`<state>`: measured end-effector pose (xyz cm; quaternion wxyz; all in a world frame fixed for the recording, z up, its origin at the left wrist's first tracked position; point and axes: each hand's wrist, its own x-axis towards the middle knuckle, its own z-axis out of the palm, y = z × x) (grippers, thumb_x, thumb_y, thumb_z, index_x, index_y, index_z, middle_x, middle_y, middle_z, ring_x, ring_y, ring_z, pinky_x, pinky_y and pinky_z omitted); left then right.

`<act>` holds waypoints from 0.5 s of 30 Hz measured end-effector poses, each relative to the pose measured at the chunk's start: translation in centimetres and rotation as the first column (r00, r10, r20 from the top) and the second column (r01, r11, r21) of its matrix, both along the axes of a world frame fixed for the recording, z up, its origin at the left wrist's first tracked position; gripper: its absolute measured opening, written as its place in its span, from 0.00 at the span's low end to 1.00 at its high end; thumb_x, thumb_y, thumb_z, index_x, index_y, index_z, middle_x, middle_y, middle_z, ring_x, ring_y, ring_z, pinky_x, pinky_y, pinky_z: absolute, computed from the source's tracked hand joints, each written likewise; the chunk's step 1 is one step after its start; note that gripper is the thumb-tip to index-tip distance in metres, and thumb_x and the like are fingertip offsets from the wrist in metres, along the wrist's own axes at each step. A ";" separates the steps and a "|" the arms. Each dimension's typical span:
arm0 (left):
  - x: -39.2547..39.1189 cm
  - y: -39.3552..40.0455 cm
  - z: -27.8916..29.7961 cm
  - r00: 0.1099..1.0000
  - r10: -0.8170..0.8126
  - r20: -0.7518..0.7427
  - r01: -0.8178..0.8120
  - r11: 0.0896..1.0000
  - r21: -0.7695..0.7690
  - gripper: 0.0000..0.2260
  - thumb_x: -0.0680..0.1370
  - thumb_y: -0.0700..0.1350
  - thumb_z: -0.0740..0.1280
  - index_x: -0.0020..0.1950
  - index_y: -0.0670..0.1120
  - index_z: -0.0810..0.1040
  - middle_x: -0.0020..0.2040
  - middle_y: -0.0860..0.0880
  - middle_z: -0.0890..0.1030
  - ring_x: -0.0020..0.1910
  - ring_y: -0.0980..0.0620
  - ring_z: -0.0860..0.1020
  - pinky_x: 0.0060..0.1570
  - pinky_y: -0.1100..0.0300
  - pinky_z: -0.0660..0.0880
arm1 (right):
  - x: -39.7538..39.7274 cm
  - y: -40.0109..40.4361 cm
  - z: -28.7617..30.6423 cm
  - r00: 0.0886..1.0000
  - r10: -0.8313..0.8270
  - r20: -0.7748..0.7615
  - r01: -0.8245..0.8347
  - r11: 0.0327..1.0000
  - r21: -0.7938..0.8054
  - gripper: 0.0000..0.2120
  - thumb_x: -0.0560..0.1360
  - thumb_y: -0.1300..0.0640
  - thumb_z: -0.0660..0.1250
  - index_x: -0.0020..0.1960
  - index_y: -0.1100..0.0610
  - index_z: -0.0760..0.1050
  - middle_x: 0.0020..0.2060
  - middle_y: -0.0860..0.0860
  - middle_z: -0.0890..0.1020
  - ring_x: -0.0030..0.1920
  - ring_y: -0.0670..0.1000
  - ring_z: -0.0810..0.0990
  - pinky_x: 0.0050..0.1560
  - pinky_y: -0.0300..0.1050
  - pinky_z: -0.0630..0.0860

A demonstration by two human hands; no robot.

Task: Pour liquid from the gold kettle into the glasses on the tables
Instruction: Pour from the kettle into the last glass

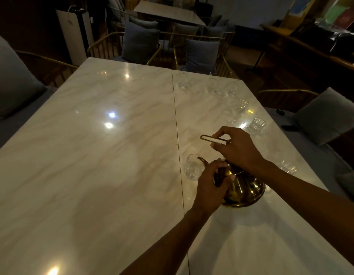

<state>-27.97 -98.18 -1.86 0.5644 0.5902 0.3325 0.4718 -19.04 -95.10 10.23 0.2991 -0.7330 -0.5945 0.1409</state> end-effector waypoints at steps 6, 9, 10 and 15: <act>-0.6 -0.2 1.4 1.000 -0.006 -0.015 0.008 0.997 0.080 0.14 0.77 0.42 0.70 0.58 0.55 0.72 0.55 0.65 0.75 0.55 0.75 0.71 0.53 0.79 0.67 | -0.5 -1.1 1.3 1.000 0.003 0.007 -0.003 0.995 0.096 0.08 0.71 0.56 0.74 0.48 0.56 0.79 0.36 0.49 0.80 0.25 0.41 0.78 0.27 0.28 0.70; -1.1 -0.5 2.2 1.000 -0.005 -0.019 0.007 0.994 0.107 0.15 0.77 0.43 0.70 0.60 0.57 0.72 0.57 0.62 0.76 0.56 0.74 0.72 0.55 0.79 0.67 | -0.9 -1.8 1.8 1.000 -0.025 0.014 0.023 0.988 0.150 0.08 0.71 0.55 0.74 0.48 0.54 0.79 0.42 0.51 0.81 0.31 0.43 0.76 0.31 0.33 0.70; -1.3 -0.5 2.3 1.000 -0.005 -0.021 0.008 0.992 0.124 0.15 0.77 0.43 0.70 0.60 0.57 0.72 0.57 0.61 0.76 0.56 0.73 0.72 0.55 0.78 0.67 | -1.0 -2.0 1.9 0.999 -0.035 0.003 0.034 0.985 0.168 0.08 0.71 0.55 0.74 0.49 0.53 0.79 0.43 0.50 0.81 0.32 0.43 0.76 0.33 0.34 0.70; -2.5 -1.0 2.4 0.998 -0.017 -0.057 0.029 0.977 0.210 0.14 0.77 0.42 0.69 0.59 0.55 0.73 0.56 0.62 0.76 0.56 0.72 0.73 0.55 0.77 0.67 | -2.0 -3.7 1.4 0.987 -0.087 -0.133 0.115 0.970 0.215 0.09 0.71 0.55 0.74 0.51 0.52 0.79 0.37 0.51 0.82 0.30 0.45 0.79 0.34 0.36 0.74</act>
